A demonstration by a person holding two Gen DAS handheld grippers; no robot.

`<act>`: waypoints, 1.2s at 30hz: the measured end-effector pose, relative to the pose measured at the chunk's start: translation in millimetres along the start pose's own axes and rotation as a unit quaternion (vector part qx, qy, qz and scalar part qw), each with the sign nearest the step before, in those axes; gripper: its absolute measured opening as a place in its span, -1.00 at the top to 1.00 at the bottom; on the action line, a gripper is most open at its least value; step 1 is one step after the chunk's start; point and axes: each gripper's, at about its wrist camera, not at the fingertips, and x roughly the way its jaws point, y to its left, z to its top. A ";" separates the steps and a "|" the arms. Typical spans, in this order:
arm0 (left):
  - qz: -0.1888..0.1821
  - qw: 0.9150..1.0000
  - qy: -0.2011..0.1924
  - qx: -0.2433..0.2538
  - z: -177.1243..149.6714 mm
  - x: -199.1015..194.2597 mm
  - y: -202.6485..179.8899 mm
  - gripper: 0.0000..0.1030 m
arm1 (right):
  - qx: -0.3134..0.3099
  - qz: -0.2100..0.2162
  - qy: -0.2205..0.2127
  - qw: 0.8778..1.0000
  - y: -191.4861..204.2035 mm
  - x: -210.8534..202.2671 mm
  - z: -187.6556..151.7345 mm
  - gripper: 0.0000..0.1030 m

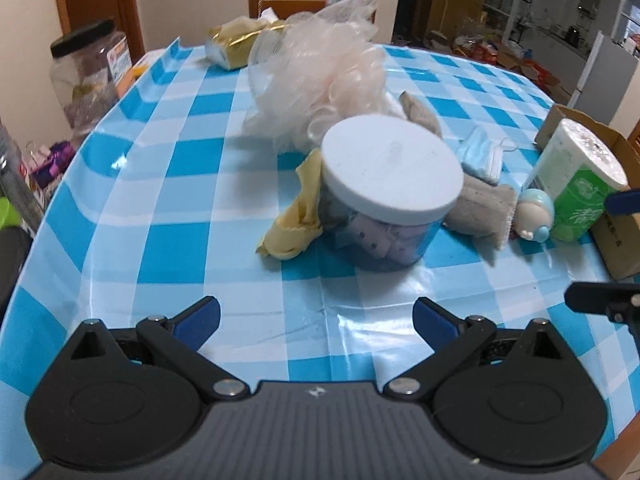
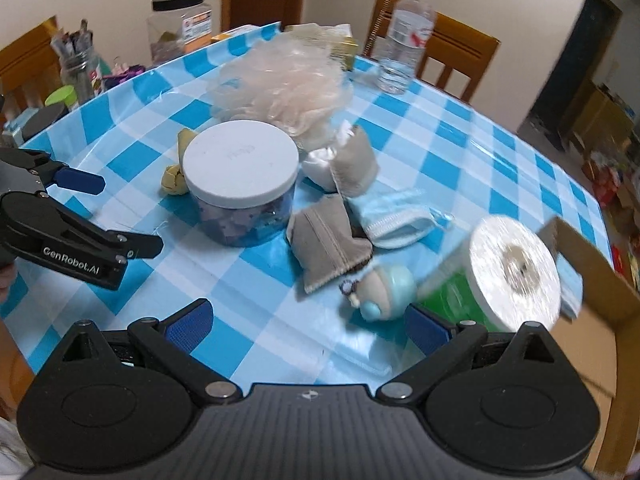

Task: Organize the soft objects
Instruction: 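Lower the right tool onto the grey-brown fabric pouch and close it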

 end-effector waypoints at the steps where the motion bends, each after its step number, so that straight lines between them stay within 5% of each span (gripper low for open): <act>1: 0.002 1.000 0.003 -0.003 -0.5 2.4 1.1 -0.98 | -0.010 -0.001 -0.001 1.000 0.2 4.3 2.9 -1.00; 9: 0.012 0.999 0.027 -0.024 -1.4 16.3 4.4 -0.98 | -0.084 -0.010 -0.010 0.996 -0.8 42.3 23.1 -0.97; 18: 0.023 0.998 0.043 -0.039 0.9 29.2 6.7 -0.97 | -0.141 -0.008 -0.001 0.990 2.0 88.2 33.6 -0.61; 24: 0.038 0.998 0.041 -0.023 6.7 33.3 9.9 -0.97 | -0.152 0.005 0.005 0.988 4.1 100.0 35.8 -0.38; 28: 0.037 0.998 0.040 -0.010 11.3 36.5 12.7 -0.97 | -0.149 0.003 0.016 0.989 3.2 103.8 35.1 -0.02; 36: 0.030 0.998 0.046 0.023 15.4 49.5 13.5 -0.98 | -0.103 0.026 0.038 0.994 -2.2 88.6 29.4 0.13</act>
